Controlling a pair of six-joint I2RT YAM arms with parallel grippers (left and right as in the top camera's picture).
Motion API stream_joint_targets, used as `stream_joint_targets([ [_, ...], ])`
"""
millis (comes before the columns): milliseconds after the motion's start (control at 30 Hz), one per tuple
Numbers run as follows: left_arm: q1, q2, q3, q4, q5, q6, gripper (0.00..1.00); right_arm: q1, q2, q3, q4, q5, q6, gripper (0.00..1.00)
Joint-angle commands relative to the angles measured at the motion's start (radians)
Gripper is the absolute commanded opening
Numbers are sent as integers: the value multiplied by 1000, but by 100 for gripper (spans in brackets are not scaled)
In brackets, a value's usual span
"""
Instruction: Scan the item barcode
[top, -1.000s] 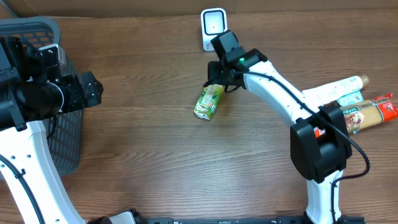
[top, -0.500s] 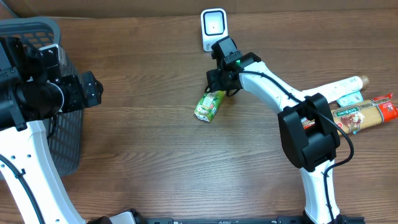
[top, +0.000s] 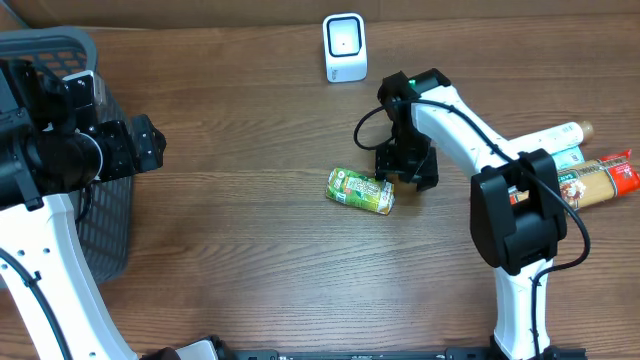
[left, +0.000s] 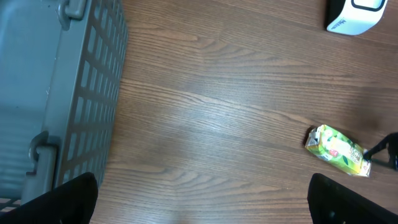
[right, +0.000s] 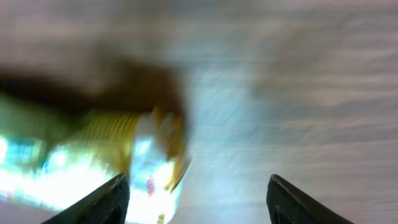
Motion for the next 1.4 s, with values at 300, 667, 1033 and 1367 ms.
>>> stream_joint_targets([
  [300,4,3,6,-2,8,19,100,165,-34,-2,38,-169,-350,77],
  [667,4,3,6,-2,8,19,100,195,-34,-1,67,-160,-330,75],
  [1033,4,3,6,-3,8,19,99,198,-39,190,55,-161,-304,78],
  [1367,4,3,6,-2,8,19,99,249,-37,161,195,-209,-305,80],
])
